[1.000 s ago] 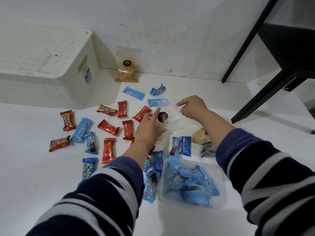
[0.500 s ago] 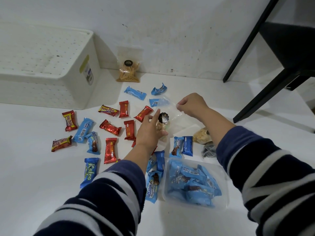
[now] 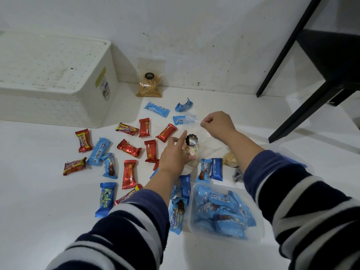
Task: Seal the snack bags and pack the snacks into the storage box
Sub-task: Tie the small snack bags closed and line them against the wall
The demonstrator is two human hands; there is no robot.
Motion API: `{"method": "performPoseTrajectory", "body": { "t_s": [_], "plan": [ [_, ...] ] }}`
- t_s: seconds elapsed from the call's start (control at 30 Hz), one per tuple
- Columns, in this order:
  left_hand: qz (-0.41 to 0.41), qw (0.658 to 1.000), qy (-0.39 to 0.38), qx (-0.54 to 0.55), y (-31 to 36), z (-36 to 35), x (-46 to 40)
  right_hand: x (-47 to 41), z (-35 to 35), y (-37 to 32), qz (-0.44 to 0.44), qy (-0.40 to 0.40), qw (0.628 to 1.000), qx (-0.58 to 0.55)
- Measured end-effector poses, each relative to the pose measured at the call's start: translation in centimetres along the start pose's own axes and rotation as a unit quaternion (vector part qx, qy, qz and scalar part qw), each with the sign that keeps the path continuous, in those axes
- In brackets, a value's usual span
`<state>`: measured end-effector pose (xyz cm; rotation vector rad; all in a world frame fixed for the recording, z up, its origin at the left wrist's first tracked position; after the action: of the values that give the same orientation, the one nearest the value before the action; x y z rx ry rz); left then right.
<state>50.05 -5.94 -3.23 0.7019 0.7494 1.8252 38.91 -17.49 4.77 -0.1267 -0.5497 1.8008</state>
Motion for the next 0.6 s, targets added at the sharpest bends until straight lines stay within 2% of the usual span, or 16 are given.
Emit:
{"method": "performPoseTrajectory", "body": {
  "t_s": [0.6],
  "plan": [
    [-0.007,1.0,0.006,-0.016,0.09,-0.49,0.06,-0.28,-0.83,-0.22,-0.013,0.005,1.0,-0.026]
  ]
}}
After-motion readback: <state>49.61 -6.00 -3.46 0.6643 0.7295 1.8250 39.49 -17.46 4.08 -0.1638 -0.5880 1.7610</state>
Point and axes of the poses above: each hand's wrist, its own x-axis away from the middle knuckle, its own z-axis out of the back of the hand, y = z × x, the point moved 8 cm from there along -x, towards the middle knuckle, and after that the axes turned 10 degrees about x, right-handed, at the moved point
